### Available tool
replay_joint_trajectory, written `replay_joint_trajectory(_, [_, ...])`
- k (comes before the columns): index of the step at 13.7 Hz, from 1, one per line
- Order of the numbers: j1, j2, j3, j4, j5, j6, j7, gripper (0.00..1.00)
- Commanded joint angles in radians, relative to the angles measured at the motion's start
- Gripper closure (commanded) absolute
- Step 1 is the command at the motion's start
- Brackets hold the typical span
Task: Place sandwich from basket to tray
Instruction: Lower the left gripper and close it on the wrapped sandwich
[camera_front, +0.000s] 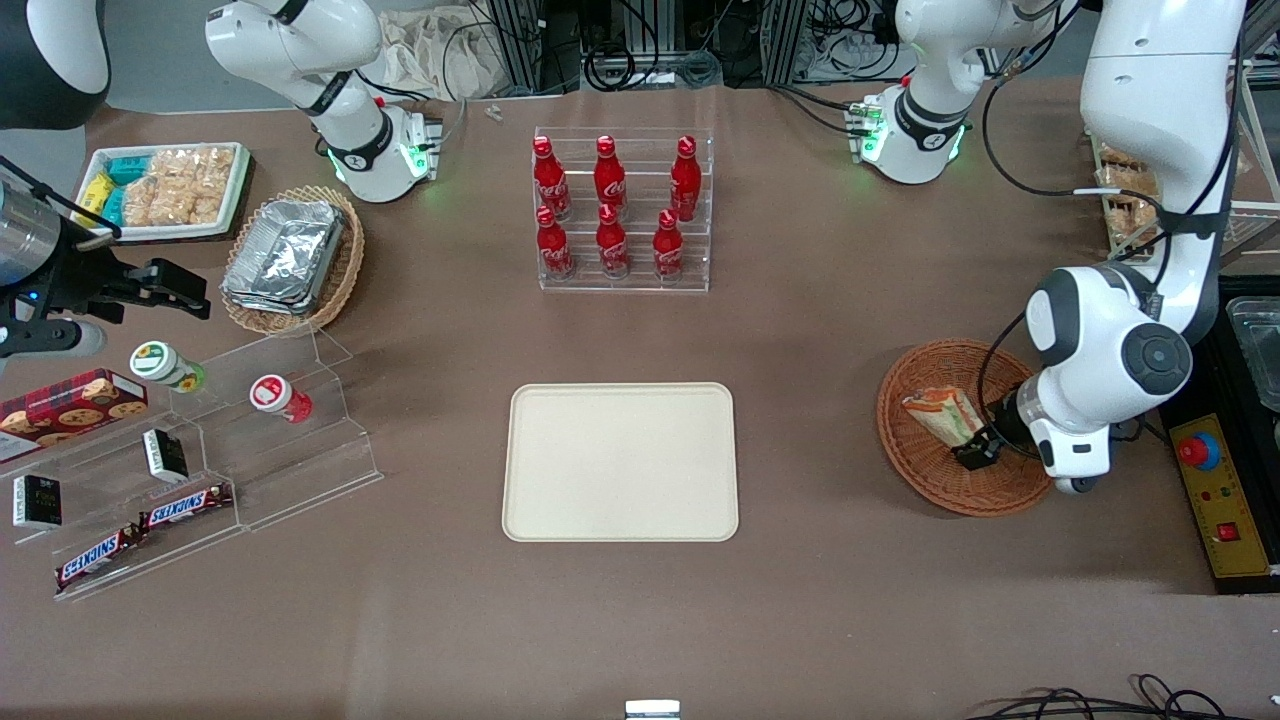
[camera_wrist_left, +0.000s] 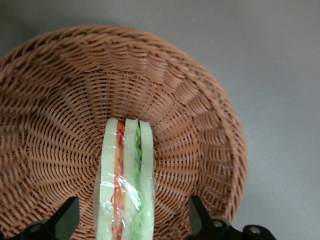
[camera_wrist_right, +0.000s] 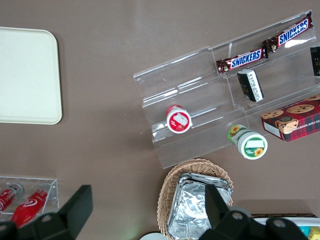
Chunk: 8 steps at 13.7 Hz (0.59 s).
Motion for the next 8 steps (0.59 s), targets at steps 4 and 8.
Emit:
replay_joint_trajectory(4, [-0.012,-0.034,-0.002,-0.115,-0.006,0.069,-0.015,0.2])
replay_joint_trajectory(8, [-0.028,-0.082,-0.002,-0.051,-0.002,-0.076,-0.01,1.0])
